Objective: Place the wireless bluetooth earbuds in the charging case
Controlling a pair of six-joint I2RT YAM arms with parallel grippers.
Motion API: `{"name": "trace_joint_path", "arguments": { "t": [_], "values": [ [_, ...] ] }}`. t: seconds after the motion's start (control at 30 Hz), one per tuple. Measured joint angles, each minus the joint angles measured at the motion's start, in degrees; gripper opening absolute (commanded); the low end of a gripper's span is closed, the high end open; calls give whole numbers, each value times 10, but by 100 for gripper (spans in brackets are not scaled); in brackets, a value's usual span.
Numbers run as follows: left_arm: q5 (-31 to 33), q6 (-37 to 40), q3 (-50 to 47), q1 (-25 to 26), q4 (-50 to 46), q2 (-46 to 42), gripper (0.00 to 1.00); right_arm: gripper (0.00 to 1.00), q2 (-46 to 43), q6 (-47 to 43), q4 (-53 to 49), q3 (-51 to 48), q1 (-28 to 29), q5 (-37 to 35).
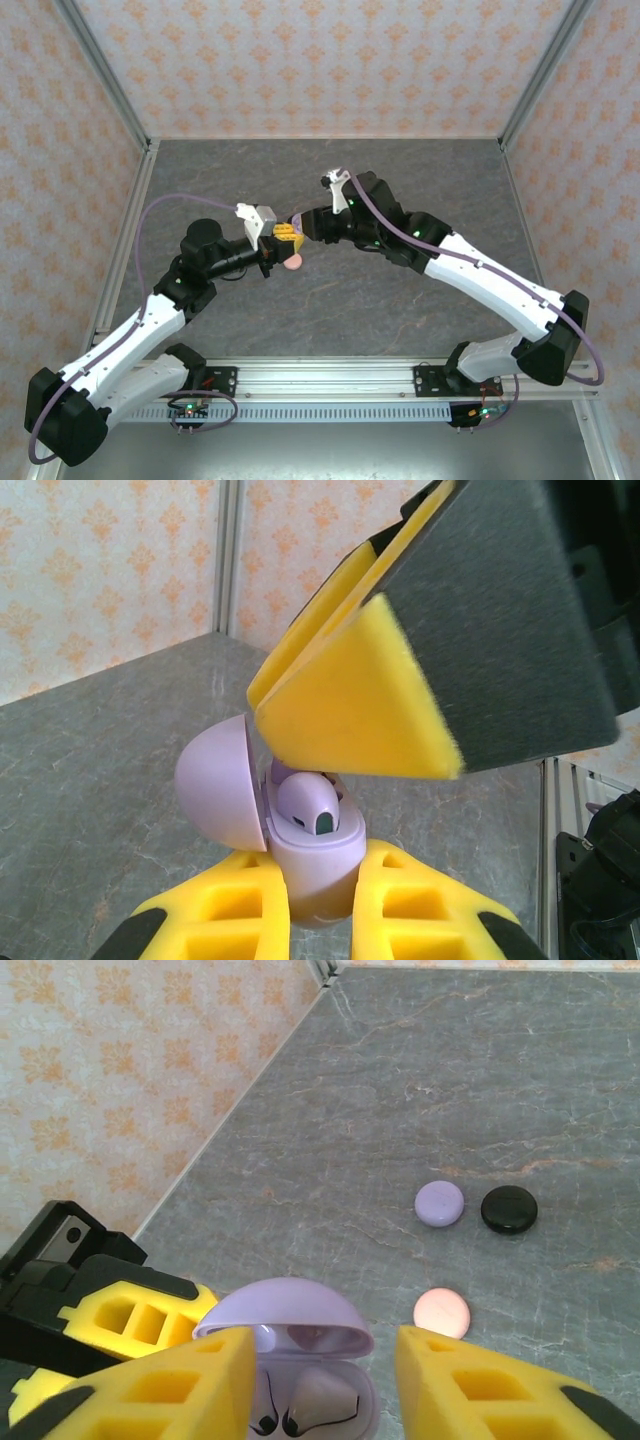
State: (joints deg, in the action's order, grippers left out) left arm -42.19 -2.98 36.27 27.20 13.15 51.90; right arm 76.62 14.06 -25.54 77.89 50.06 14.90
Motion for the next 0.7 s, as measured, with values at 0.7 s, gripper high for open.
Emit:
{"name": "trace_joint_path", "arguments": {
  "t": [0.7],
  "values": [
    [-25,0,3,2,12,-8,7,72,2,75,245,-130,-122,377]
  ]
}}
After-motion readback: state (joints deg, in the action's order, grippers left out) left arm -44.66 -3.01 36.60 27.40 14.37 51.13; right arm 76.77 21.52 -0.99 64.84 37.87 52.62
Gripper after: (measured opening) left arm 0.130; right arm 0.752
